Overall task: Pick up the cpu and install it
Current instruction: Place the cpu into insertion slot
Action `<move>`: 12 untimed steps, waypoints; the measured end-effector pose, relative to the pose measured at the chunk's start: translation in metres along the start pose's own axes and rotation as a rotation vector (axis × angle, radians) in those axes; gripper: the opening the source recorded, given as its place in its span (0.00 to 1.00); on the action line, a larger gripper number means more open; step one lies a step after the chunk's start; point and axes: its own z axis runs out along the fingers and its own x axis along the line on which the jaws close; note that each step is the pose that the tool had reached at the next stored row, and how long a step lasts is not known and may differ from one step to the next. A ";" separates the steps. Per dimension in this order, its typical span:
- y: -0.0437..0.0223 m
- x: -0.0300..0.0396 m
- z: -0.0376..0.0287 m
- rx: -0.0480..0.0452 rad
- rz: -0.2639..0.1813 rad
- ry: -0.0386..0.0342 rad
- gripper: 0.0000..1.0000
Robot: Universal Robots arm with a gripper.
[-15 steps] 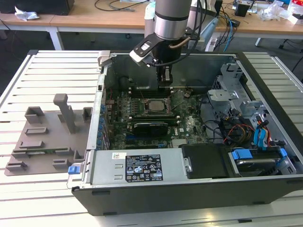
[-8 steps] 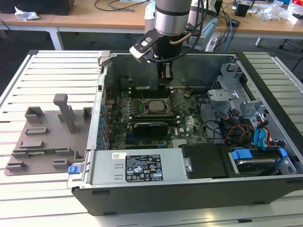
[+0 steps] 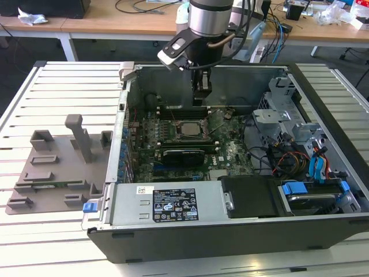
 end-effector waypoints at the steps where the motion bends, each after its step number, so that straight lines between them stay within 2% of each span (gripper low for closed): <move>1: 0.0000 0.0000 -0.0015 0.0000 0.000 0.0000 0.11; 6: -0.0003 -0.0005 -0.0162 0.0000 0.000 -0.0001 0.11; 9: -0.0004 -0.0006 -0.0199 -0.0001 0.000 0.0001 0.11; 12: -0.0004 -0.0006 -0.0202 0.0000 0.000 0.0000 0.11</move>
